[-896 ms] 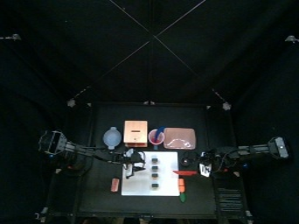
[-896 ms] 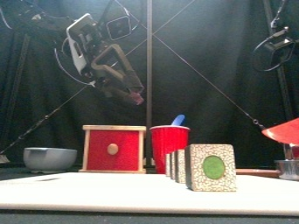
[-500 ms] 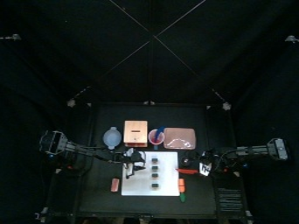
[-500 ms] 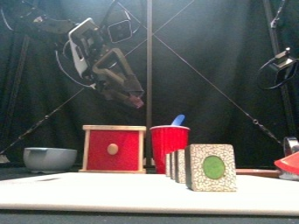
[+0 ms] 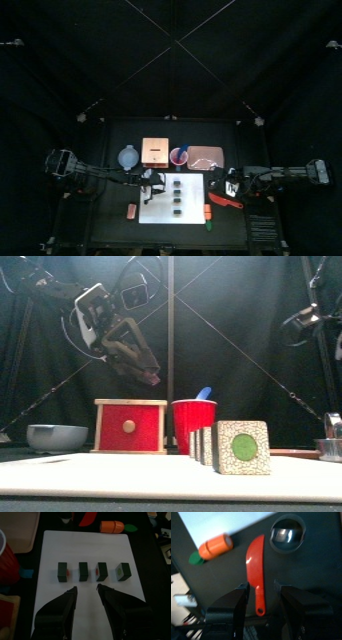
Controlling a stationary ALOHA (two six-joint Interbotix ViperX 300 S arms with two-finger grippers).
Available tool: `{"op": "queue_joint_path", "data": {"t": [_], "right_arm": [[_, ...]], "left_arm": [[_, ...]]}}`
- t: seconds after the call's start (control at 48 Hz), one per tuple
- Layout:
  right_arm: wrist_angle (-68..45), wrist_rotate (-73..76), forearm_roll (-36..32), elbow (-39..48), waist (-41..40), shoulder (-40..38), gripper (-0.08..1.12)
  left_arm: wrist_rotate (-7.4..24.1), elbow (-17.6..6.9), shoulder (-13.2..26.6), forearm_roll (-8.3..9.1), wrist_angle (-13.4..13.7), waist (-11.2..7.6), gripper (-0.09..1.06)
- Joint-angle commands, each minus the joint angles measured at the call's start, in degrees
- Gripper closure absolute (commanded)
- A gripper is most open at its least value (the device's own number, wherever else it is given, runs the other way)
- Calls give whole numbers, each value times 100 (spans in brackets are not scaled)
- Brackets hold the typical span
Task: Place sushi on board then cut the sushi with the knife then place the pieces on the plate
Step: Place the 4 sushi pieces on the plate
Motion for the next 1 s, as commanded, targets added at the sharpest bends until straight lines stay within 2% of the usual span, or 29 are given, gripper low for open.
{"op": "queue_joint_path", "data": {"t": [0.021,0.25,0.375,0.688,0.854,1.0], "right_arm": [[-940,-9,-501,-352,9,193,24],[-2742,-9,-1635,-642,97,1002,23],[-3384,0,-1978,-800,105,1485,23],[-4245,-9,-2118,-1310,176,2733,23],[-4263,-9,-2101,-1652,255,3331,24],[-4263,-9,-2092,-1890,316,3718,24]], "left_arm": [[0,18,-44,26,-114,114,20],[0,237,-79,26,-360,255,20],[-9,308,-97,18,-387,387,20],[9,334,-105,62,-387,633,20],[0,343,-105,141,-352,659,20],[0,343,-97,141,-352,659,20]]}}
